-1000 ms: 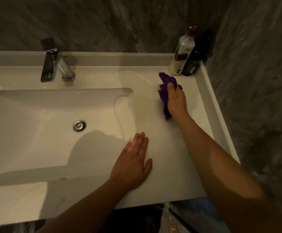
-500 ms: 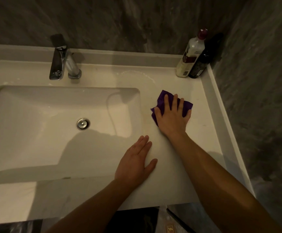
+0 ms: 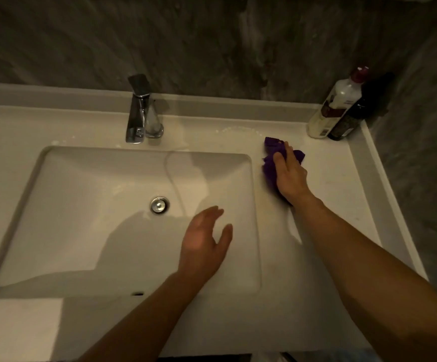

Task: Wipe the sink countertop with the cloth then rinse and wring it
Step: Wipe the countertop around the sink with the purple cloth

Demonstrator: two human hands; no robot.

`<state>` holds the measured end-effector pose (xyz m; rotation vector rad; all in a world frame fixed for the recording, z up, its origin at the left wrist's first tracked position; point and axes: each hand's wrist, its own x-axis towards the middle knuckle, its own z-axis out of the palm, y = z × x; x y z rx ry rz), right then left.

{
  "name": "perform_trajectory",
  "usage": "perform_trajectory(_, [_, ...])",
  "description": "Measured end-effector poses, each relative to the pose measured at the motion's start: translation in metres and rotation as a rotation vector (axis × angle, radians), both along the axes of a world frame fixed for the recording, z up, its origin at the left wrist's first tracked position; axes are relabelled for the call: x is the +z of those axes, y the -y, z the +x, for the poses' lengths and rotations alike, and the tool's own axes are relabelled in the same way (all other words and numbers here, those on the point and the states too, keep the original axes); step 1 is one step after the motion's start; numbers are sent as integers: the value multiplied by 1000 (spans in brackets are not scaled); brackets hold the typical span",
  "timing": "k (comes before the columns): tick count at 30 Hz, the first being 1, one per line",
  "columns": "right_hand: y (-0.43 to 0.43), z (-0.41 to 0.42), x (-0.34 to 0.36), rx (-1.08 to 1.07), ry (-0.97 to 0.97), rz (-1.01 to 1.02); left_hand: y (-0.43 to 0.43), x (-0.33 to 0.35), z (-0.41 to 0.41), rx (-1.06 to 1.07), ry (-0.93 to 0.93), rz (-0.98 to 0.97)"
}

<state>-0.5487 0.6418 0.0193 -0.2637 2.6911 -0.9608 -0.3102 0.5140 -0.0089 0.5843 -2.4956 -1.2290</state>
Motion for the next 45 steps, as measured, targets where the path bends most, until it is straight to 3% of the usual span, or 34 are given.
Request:
perform_trajectory(3, [13, 1, 1, -75, -36, -49, 61, 10, -16, 17, 32, -100])
perform_trajectory(10, [73, -20, 1, 7, -173, 191, 191, 27, -35, 297, -21, -241])
perform_trajectory(16, [90, -30, -26, 120, -176, 495, 294, 28, -57, 206, 168, -409])
perform_trajectory(22, [93, -32, -29, 71, -183, 564, 373, 16, -63, 7, 457, -635])
perform_trajectory(25, [94, -32, -29, 67, -193, 573, 383, 6, -62, -75, 501, -641])
perform_trajectory(45, [186, 0, -28, 149, -282, 448, 384, -13, -64, -29, 438, -657])
